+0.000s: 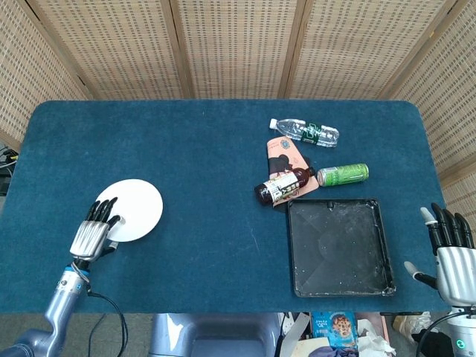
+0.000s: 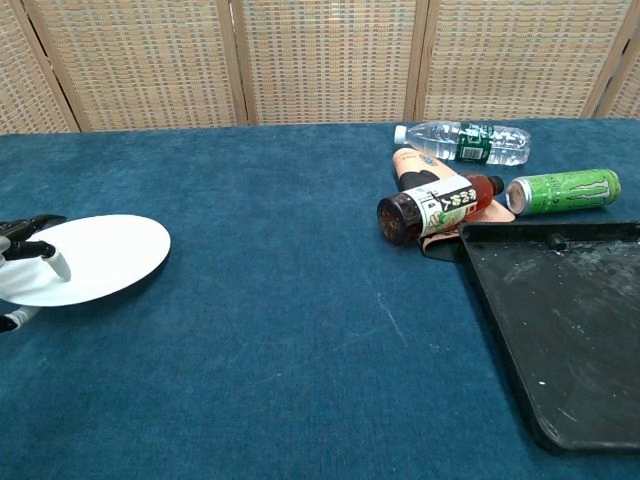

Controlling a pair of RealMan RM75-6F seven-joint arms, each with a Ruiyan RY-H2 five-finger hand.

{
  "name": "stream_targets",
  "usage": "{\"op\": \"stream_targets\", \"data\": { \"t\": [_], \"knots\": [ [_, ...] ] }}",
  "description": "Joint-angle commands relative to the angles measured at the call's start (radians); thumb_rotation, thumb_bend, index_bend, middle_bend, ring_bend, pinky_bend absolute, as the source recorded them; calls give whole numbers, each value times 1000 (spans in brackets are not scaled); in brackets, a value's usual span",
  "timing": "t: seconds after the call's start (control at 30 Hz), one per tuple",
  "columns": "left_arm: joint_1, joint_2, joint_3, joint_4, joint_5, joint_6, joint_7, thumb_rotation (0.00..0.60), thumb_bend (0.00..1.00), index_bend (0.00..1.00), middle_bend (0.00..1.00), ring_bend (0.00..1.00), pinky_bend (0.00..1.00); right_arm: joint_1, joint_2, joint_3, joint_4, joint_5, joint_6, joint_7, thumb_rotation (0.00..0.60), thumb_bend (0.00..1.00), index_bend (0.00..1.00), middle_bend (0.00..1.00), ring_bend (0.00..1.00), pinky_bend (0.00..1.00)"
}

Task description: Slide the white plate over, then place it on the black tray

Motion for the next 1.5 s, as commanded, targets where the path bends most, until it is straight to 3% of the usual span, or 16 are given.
{"op": "stream_targets", "data": {
  "t": [0.03,0.2,0.43,0.77,0.93,1.17,1.43,1.5],
  "knots": [
    [-8,-6,-15,8,-4,17,-24,600,557,454,0,0,0,1,-1,0,1,0,-1,1,600,0,0,0,0,0],
    [-23,-22,-36,45,7,72,-75,600,585,579,0,0,0,2,-4,-1,3,-2,-2,4,600,0,0,0,0,0],
    [-29,-30,-34,90,67,210,-179,600,586,654,0,0,0,7,-5,2,4,3,-7,6,600,0,0,0,0,0],
    [-86,6,-10,-28,203,377,-229,600,586,675,0,0,0,8,-9,5,6,9,-8,-6,600,0,0,0,0,0],
    [-161,7,1,-125,277,372,-217,600,587,690,0,0,0,13,-18,11,8,25,-16,-29,600,0,0,0,0,0],
    [-263,-66,-11,-167,303,296,-264,600,587,702,0,0,0,21,-33,17,16,53,-35,-60,600,0,0,0,0,0],
    [-386,-154,40,-29,369,202,-373,600,582,703,0,0,0,28,-45,26,25,79,-46,-79,600,0,0,0,0,0],
    [-403,-170,53,6,378,190,-388,600,489,664,0,0,0,29,-46,29,25,85,-46,-82,600,0,0,0,0,0]
  ]
}}
